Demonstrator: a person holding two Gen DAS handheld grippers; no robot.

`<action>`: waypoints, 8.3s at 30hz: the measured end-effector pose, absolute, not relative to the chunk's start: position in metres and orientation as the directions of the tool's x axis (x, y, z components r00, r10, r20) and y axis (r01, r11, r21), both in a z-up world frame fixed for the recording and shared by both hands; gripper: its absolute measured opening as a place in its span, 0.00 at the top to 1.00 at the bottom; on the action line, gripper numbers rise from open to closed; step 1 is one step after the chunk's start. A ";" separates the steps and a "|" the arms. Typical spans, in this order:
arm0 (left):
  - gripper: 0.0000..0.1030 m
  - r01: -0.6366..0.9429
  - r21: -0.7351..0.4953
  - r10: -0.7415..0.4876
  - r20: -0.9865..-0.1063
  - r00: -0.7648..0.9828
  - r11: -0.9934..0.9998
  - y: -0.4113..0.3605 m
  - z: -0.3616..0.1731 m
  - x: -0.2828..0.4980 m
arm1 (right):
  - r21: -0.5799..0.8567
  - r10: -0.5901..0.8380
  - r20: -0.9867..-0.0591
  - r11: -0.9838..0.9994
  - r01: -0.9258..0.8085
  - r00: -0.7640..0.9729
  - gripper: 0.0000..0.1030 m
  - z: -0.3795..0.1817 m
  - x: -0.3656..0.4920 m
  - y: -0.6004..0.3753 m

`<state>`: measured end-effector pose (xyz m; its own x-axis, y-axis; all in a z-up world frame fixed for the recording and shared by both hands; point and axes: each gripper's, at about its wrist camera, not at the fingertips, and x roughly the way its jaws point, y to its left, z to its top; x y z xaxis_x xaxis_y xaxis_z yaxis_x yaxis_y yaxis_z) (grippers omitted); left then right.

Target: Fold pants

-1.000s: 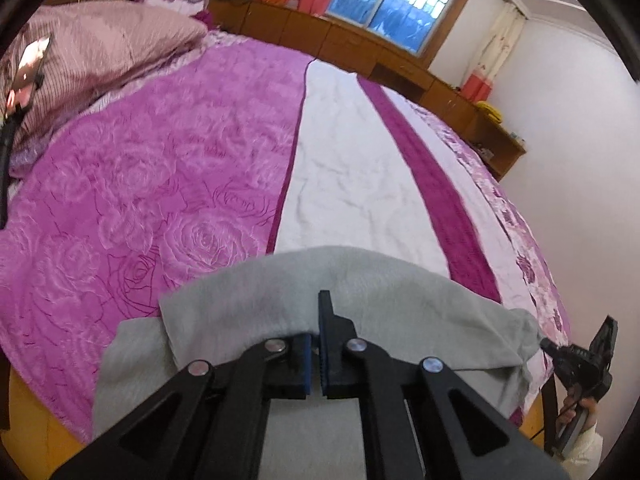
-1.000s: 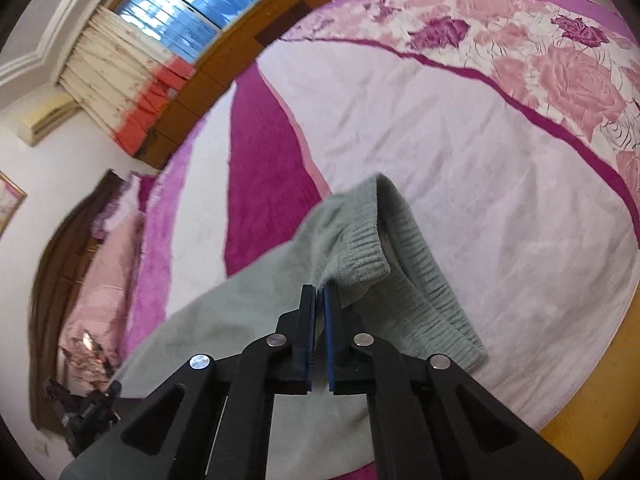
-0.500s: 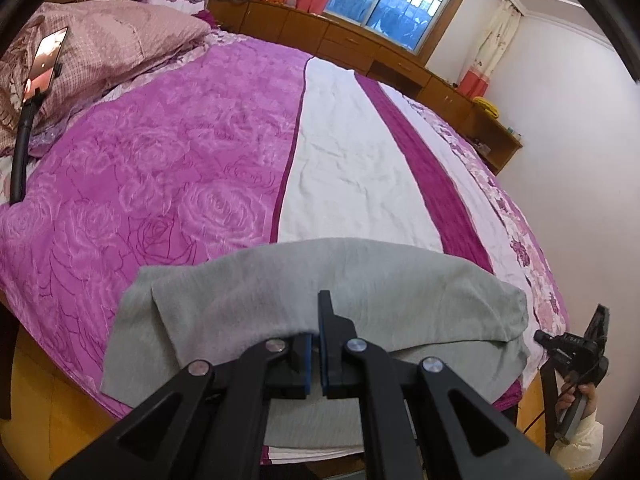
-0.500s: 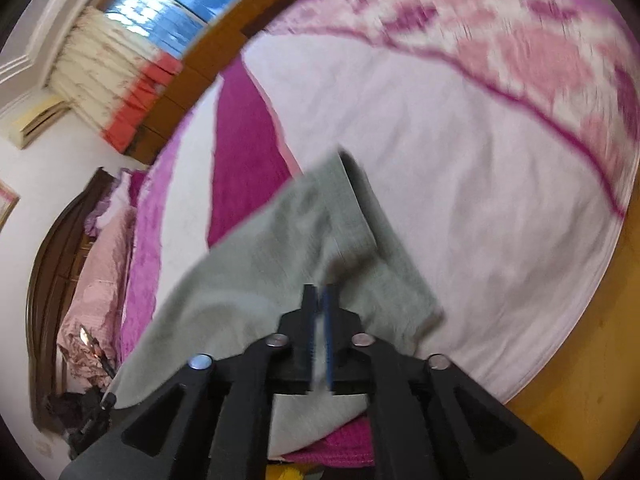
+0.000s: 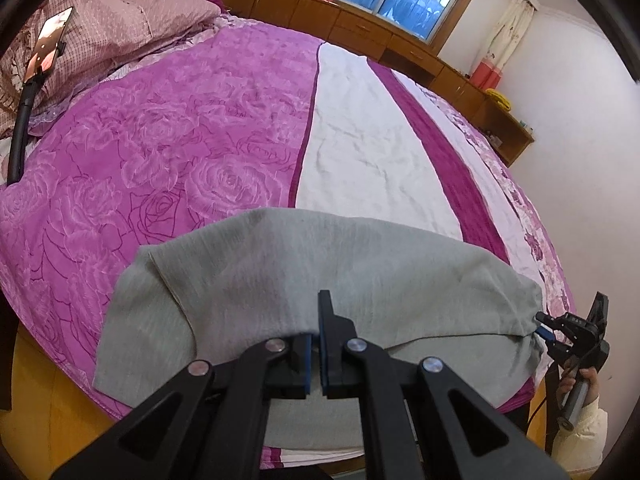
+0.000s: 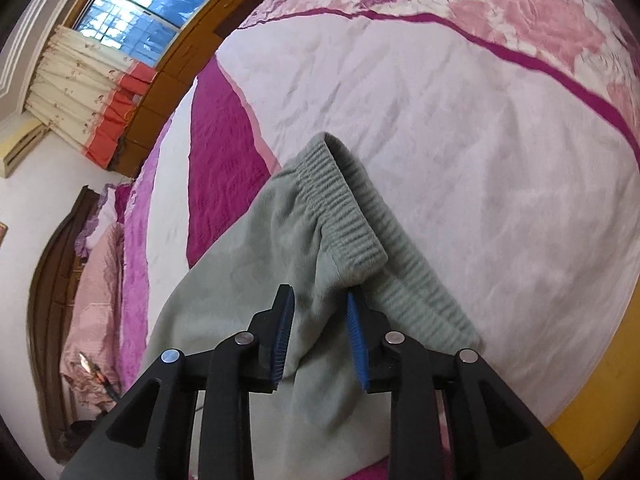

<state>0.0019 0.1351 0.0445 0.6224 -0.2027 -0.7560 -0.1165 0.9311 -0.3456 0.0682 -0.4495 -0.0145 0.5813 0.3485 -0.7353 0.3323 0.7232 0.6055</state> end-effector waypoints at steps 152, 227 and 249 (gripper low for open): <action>0.95 -0.226 -0.106 0.067 -0.762 0.645 0.968 0.200 0.043 0.017 | 0.283 0.441 -0.750 0.888 -0.362 0.494 0.98 0.000 0.149 -0.225; 0.77 -0.295 -0.136 0.067 -0.807 0.587 0.946 0.196 0.034 -0.059 | 0.297 0.345 -0.841 0.938 -0.178 0.416 0.83 -0.008 0.062 -0.264; 0.74 -0.307 -0.029 0.111 -0.897 0.428 0.951 0.156 -0.006 -0.014 | 0.682 0.412 -0.669 0.670 0.293 0.619 0.56 -0.037 -0.007 -0.481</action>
<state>-0.0135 0.1562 -0.0063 0.4276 0.1112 -0.8971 -0.3075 0.9511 -0.0287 -0.0072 -0.4807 -0.0370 0.6186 0.4116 -0.6693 0.2927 0.6698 0.6825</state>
